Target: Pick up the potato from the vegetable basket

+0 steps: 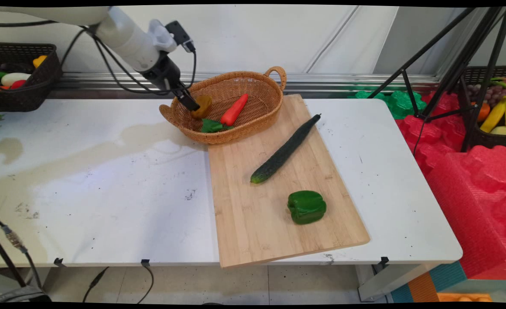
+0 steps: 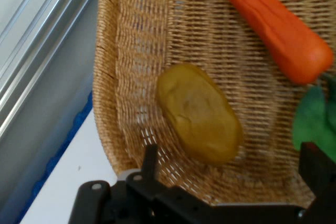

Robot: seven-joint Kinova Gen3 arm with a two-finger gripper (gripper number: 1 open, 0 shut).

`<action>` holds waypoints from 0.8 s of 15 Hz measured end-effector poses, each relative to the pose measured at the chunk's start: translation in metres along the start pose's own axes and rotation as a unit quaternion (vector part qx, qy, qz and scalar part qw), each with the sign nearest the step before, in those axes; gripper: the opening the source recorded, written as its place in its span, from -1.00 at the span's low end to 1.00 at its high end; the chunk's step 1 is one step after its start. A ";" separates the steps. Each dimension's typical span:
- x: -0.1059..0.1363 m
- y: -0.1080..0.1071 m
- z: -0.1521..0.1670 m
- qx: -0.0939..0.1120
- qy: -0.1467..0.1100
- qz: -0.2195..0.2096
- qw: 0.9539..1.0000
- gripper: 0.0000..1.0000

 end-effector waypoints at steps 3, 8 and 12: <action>0.007 -0.006 0.026 0.003 -0.006 -0.006 1.000 1.00; 0.014 -0.009 0.062 0.003 -0.014 -0.014 1.000 1.00; 0.017 -0.007 0.086 0.002 -0.020 -0.022 1.000 1.00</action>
